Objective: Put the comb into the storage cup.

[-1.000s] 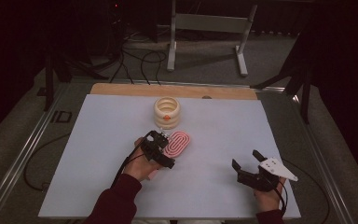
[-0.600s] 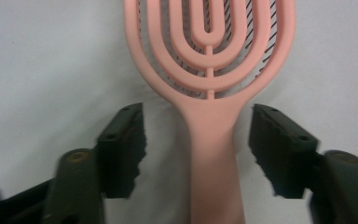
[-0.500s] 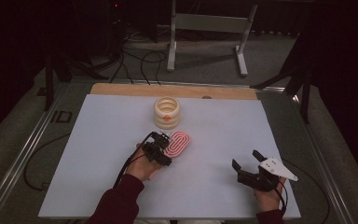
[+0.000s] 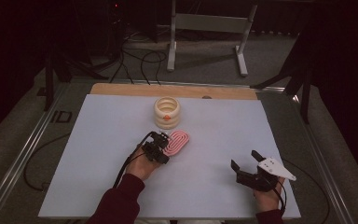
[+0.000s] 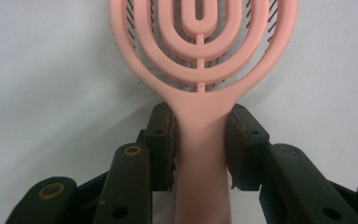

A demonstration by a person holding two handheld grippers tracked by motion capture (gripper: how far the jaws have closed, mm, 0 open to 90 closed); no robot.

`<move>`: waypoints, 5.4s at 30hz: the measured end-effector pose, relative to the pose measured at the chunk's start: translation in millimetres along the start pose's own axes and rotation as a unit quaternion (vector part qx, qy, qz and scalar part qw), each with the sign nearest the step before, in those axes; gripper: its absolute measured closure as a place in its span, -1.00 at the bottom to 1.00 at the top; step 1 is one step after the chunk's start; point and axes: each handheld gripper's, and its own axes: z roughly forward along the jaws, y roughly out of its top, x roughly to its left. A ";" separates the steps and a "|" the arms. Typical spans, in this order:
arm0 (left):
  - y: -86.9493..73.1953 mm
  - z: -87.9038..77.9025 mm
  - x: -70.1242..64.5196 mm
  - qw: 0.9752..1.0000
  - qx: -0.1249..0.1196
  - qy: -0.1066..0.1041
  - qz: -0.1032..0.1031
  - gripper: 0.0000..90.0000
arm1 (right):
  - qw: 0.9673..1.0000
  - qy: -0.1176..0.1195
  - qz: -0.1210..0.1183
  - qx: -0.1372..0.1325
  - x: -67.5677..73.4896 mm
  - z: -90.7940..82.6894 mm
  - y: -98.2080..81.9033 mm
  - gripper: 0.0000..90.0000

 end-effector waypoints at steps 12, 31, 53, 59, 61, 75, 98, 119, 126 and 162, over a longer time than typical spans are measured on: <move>-0.4 -0.5 -0.3 1.000 -0.002 0.005 0.007 0.54 | 1.000 0.001 0.000 0.001 -0.1 0.2 -0.2 -0.77; -4.5 -8.4 -2.8 0.999 -0.016 0.019 0.020 0.55 | 1.000 0.007 0.002 0.005 -1.1 0.6 -0.7 -0.77; -16.2 -26.4 1.5 0.998 -0.053 0.028 0.018 0.56 | 0.999 0.024 0.002 0.022 0.6 3.4 -1.3 -0.77; -22.1 -40.2 6.3 0.996 -0.082 0.034 0.012 0.56 | 0.999 0.031 0.009 0.025 -0.2 5.0 -2.4 -0.77; -22.7 -42.8 7.6 0.995 -0.087 0.037 0.011 0.56 | 0.999 0.036 0.012 0.025 -0.9 5.2 -2.7 -0.76; -27.8 -62.7 15.0 0.991 -0.122 0.048 0.002 0.56 | 0.998 0.049 0.015 0.029 -1.4 6.9 -4.1 -0.74; -55.5 -83.6 38.4 0.978 -0.199 0.058 -0.008 0.56 | 0.996 0.063 0.022 0.054 3.7 11.0 -3.7 -0.77; -64.7 -87.3 39.5 0.972 -0.225 0.058 -0.012 0.56 | 0.994 0.078 0.038 0.063 0.7 13.6 -7.4 -0.77; -64.9 -90.8 38.3 0.970 -0.234 0.056 -0.008 0.56 | 0.993 0.087 0.050 0.066 -0.6 14.7 -6.5 -0.77; -63.4 -92.4 25.7 0.965 -0.254 0.058 0.014 0.56 | 0.984 0.141 0.027 0.107 34.2 60.0 68.3 -0.80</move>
